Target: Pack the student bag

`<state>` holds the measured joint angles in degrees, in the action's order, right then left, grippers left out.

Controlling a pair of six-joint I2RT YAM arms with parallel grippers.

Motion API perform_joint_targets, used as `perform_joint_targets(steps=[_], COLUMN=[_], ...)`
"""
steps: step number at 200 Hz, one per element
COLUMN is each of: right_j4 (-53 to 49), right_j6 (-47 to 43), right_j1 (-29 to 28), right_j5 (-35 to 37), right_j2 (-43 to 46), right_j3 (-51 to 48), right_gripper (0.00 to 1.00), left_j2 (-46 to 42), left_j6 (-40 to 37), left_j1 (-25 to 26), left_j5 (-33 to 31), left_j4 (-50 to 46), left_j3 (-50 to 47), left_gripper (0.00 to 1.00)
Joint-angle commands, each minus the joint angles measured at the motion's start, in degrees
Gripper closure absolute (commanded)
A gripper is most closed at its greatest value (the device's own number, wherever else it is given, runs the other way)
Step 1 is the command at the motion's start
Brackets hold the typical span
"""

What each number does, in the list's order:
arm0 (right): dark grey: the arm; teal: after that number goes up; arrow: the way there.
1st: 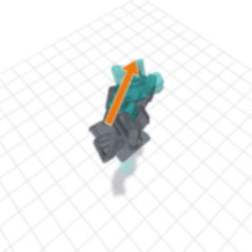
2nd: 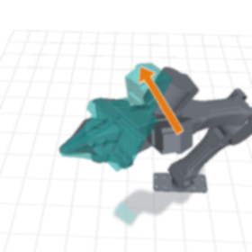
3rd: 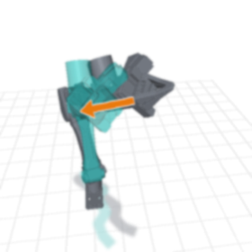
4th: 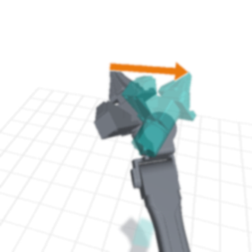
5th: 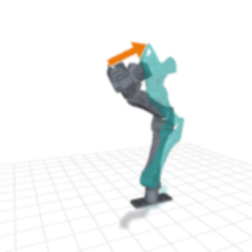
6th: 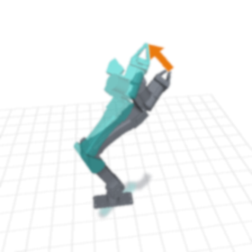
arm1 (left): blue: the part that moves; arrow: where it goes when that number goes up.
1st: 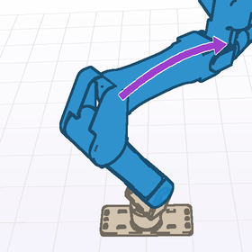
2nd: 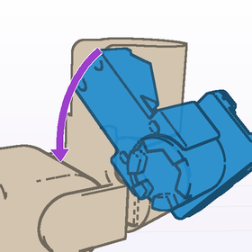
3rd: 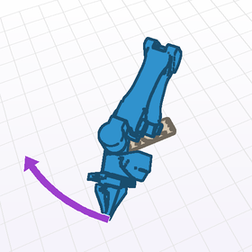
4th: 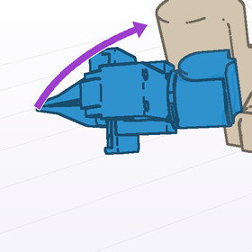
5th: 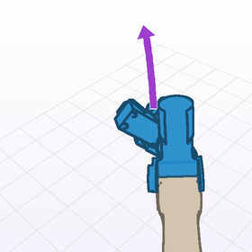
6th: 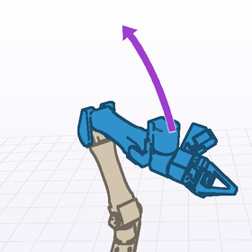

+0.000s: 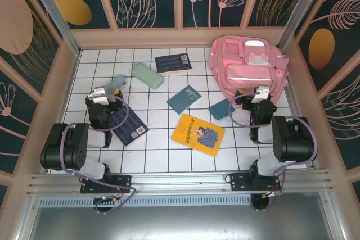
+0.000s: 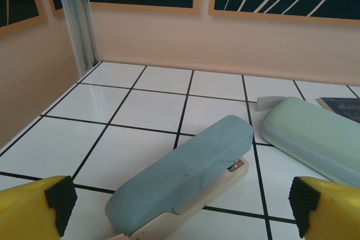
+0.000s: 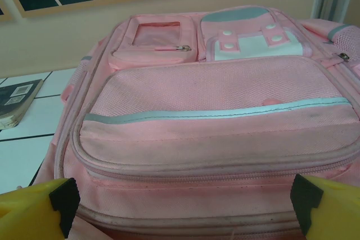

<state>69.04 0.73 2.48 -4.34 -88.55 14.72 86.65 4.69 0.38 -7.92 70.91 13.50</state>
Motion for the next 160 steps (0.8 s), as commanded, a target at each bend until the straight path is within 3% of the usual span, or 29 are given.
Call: perform_joint_targets(steps=[1, 160], right_j4=[0.7, 0.6], right_j6=[0.0, 0.0], right_j1=[0.2, 0.2], right_j5=[0.5, 0.5], right_j2=[0.5, 0.5], right_j3=[-0.5, -0.3], right_gripper=[0.01, 0.01], left_j2=[0.3, 0.0], left_j6=[-0.6, -0.6], left_j1=[0.2, 0.2], left_j5=[0.3, 0.1], left_j4=[1.9, 1.2], left_j3=[0.0, 0.3], left_gripper=[0.01, 0.01])
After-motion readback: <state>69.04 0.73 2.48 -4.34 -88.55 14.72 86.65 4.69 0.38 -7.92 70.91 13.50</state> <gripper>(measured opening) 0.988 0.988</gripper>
